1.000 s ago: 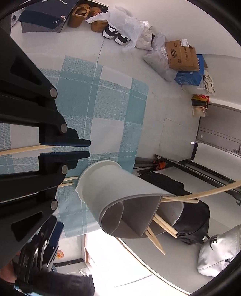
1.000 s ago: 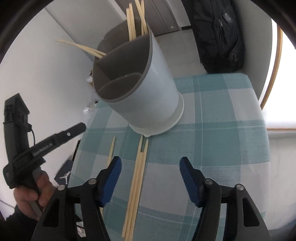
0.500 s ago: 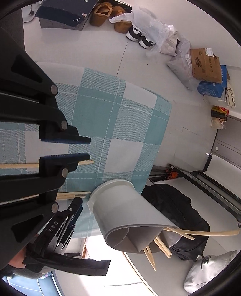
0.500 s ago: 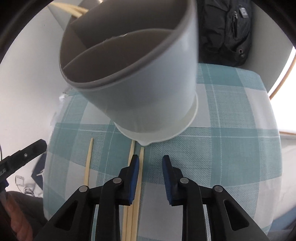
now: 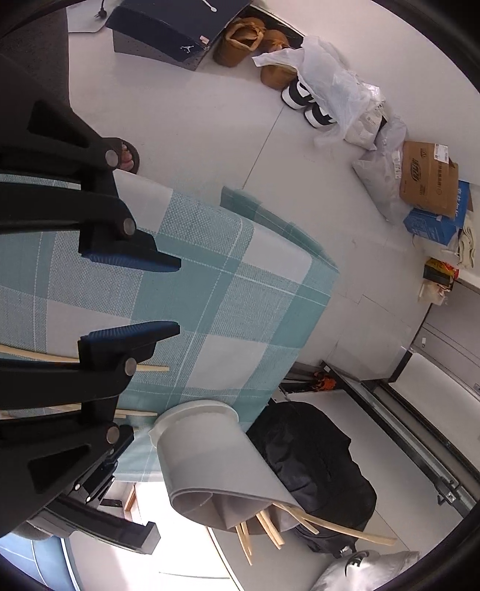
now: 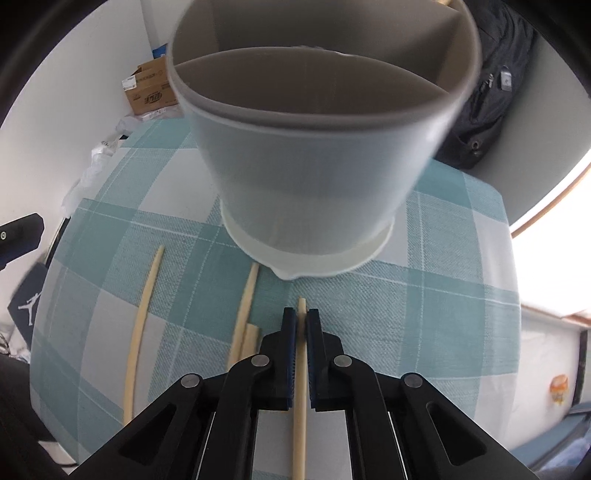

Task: Organize utensils
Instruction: 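Lower the right gripper to the cloth and grasp a wooden chopstick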

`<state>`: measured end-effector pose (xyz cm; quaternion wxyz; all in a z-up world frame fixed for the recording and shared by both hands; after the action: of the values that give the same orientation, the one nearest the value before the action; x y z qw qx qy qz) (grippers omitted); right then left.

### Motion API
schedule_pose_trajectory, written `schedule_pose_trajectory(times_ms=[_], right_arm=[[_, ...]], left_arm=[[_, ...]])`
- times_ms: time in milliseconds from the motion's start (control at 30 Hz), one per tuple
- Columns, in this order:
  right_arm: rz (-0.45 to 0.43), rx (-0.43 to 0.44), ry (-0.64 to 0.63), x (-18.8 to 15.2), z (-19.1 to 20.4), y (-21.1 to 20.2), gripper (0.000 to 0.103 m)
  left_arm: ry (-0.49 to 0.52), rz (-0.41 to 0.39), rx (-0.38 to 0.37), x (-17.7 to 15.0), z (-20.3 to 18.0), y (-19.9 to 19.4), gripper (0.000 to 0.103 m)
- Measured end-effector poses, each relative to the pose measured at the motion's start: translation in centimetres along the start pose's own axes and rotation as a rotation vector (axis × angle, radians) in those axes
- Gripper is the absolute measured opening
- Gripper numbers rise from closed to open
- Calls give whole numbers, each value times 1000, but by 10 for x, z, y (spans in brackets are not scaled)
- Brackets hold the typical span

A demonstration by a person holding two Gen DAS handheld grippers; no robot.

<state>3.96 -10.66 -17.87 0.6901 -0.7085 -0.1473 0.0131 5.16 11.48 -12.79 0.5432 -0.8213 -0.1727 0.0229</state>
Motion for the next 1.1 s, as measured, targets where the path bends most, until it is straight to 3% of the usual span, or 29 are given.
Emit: schedule_pose_trajectory(times_ms=[167, 267, 433, 667, 900, 933, 1000, 1100], right_arm=[[19, 109, 44, -6, -19, -5, 4], [22, 116, -8, -7, -21, -8, 8], [3, 22, -149, -7, 1, -8, 11], [-27, 14, -204, -6, 7, -5, 5], [-81, 174, -58, -6, -36, -24, 4], [-105, 198, -30, -6, -44, -30, 4], [-157, 269, 26, -6, -59, -42, 4], [-214, 378, 126, -7, -85, -56, 4]], left_arm=[[17, 32, 8, -3, -5, 5, 22], [39, 52, 23, -5, -12, 9, 22], [48, 84, 46, -6, -13, 16, 22], [72, 126, 78, -6, -20, 29, 23], [154, 163, 70, -8, -46, 42, 25], [164, 168, 81, -8, -50, 45, 29], [183, 176, 93, -9, -54, 49, 54], [204, 158, 137, -11, -60, 53, 54]])
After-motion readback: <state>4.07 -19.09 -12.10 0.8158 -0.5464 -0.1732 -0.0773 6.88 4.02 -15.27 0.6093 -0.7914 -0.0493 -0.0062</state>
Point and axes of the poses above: each gripper's, at about its wrist camera, not at the fingertips, and y roughly the way its jaws point, z to its left, x to its top, the point moved 1 cm from there along y, roughly the way its jaws point, and after that the axes turned 13 degrees about z, right-handed, at the moved point
